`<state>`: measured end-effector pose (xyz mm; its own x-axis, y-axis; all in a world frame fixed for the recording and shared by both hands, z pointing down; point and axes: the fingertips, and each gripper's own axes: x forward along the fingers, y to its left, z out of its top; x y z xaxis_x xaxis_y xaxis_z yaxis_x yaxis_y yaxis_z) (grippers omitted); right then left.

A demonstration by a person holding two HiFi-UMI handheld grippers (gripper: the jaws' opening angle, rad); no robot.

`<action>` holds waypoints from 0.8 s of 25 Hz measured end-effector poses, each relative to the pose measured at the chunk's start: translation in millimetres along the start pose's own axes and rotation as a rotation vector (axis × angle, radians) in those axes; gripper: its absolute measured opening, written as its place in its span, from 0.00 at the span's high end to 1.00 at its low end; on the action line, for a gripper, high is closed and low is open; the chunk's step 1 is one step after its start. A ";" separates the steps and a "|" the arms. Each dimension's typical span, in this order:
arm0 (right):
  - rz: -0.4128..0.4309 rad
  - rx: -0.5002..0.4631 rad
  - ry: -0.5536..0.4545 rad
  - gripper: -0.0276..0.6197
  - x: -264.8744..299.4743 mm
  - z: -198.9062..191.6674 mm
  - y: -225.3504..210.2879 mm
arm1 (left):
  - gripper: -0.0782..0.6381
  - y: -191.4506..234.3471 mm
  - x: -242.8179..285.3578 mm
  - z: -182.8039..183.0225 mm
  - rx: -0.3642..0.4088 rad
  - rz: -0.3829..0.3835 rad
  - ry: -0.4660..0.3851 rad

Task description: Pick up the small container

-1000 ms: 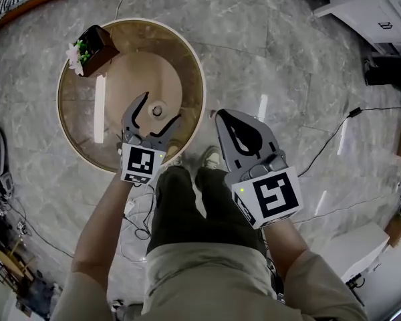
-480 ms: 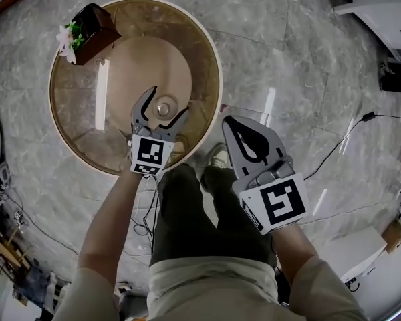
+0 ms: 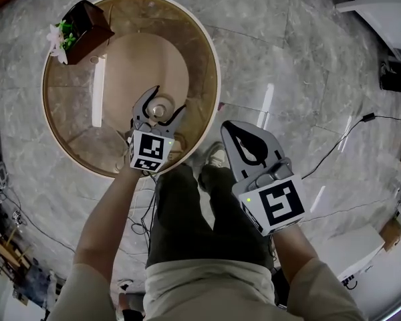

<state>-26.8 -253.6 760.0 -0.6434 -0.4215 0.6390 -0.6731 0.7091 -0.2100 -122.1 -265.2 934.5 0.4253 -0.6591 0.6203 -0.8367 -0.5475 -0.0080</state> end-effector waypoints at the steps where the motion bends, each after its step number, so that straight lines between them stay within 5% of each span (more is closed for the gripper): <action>1: 0.001 0.000 0.003 0.96 0.8 -0.7 0.1 | 0.42 -0.4 -0.3 -0.6 0.013 -0.008 0.006; 9: -0.020 -0.010 -0.023 0.96 -11.9 29.3 1.2 | 0.42 -1.8 -18.0 17.7 0.009 -0.088 0.050; 16: -0.064 -0.029 -0.056 0.96 -58.2 82.2 6.8 | 0.42 7.4 -68.3 97.1 -0.003 -0.088 0.011; 20: -0.092 -0.032 -0.085 0.96 -95.1 117.6 15.8 | 0.42 6.1 -108.4 156.2 0.062 -0.120 -0.041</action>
<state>-19.1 -268.8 609.0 -0.6089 -0.5314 0.5889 -0.7198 0.6822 -0.1286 -119.5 -277.7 744.7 0.5357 -0.6072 0.5868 -0.7568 -0.6535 0.0147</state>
